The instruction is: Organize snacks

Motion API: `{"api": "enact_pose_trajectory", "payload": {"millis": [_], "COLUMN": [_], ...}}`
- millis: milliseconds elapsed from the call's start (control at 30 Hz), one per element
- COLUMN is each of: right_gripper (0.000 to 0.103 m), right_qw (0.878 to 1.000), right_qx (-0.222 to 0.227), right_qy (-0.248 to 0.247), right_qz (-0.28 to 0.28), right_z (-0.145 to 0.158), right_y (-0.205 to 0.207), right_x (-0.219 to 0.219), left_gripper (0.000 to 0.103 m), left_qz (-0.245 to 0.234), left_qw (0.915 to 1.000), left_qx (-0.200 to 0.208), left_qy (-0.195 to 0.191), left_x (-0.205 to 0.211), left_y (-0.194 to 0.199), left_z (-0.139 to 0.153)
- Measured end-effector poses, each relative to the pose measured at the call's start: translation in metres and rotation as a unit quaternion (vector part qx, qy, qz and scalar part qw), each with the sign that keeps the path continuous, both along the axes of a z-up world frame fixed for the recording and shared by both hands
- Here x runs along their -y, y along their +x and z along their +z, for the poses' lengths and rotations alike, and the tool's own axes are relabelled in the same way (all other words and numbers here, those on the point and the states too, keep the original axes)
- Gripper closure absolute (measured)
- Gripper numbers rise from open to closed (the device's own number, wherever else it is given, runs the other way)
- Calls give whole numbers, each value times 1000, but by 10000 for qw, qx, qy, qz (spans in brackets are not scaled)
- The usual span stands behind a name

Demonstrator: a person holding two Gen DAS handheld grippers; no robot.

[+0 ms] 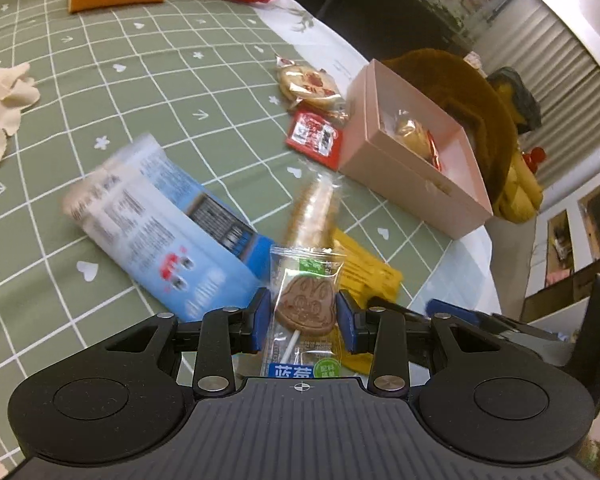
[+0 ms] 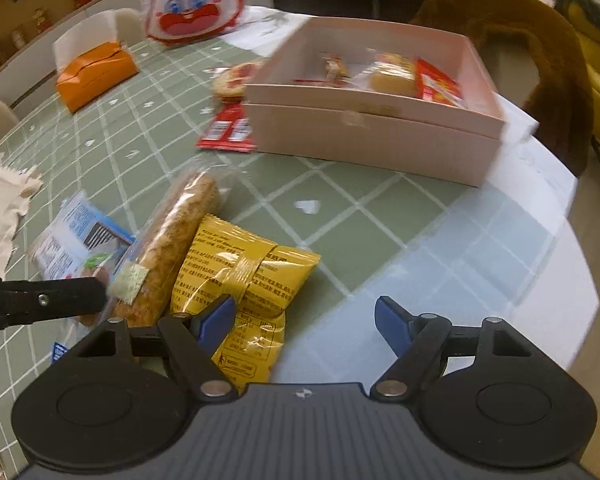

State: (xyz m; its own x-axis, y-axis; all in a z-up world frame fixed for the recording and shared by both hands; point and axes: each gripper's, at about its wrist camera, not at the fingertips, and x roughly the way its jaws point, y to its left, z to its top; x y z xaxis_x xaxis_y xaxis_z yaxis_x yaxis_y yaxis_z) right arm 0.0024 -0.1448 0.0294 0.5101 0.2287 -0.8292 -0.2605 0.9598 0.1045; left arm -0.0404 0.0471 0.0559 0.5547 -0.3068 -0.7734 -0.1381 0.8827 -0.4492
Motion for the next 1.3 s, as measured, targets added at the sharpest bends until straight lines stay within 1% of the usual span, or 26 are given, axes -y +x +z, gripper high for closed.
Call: {"api": "enact_pose_trajectory", "payload": {"millis": [167, 333, 400, 467, 533, 600, 667, 700, 767, 833, 900, 933, 967, 1033, 1100, 1133, 1233, 1300], "right_gripper": [25, 25, 25, 25, 25, 25, 25, 25, 25, 25, 25, 25, 25, 25, 25, 25, 25, 25], "right_qw": [9997, 9993, 9992, 9986, 9982, 9990, 9998, 9999, 9994, 9975, 9949, 9939, 9938, 9954, 9962, 9967, 9975, 9980], "right_qx": [21, 17, 38, 53, 29, -63, -113, -134, -211, -336, -482, -547, -573, -628, -659, -600, -452, -410], "right_qy": [-76, -291, -352, -504, -592, -420, -148, -16, 289, 619, 883, 940, 938, 726, 545, 490, 353, 294], "right_qz": [243, 218, 210, 175, 15, -121, -85, -51, 8, -63, -118, -151, -146, -41, 130, 238, 424, 393], "right_z": [3, 4, 4, 1, -2, -1, 4, 7, 12, 14, 14, 13, 12, 7, 1, 0, 2, 4], "right_y": [-1, -5, -8, -8, -7, -6, -8, -9, -9, -3, 9, 17, 22, 31, 31, 29, 23, 23], "right_x": [-14, 3, 14, 23, 33, 42, 45, 43, 37, 29, 19, 13, 8, -6, -13, -14, -6, 6], "left_gripper": [62, 62, 62, 62, 62, 62, 62, 62, 62, 62, 62, 62, 62, 62, 62, 62, 62, 62], "left_qz": [37, 35, -62, -261, -447, -407, -253, -196, -139, -157, -162, -162, -165, -172, -187, -198, -195, -213], "left_qw": [9999, 9996, 9992, 9988, 9984, 9991, 9996, 9997, 9995, 9988, 9987, 9987, 9986, 9985, 9986, 9986, 9987, 9987], "left_qx": [7, -16, 3, -5, -52, -100, -94, -85, -105, -147, -244, -277, -295, -287, -271, -269, -280, -286], "left_qy": [-106, -295, -388, -422, -337, -117, 57, 71, 252, 432, 412, 395, 405, 425, 414, 410, 368, 355], "left_x": [-5, -4, 2, 13, 24, 27, 23, 19, 15, 13, 11, 11, 11, 13, 14, 14, 14, 15], "left_y": [-7, -11, -9, -3, 4, 6, 7, 7, 7, 6, 4, 3, 2, 1, 0, 0, -1, 0], "left_z": [0, -2, -2, -3, -7, -11, -14, -15, -16, -18, -21, -23, -23, -22, -20, -19, -20, -20]}}
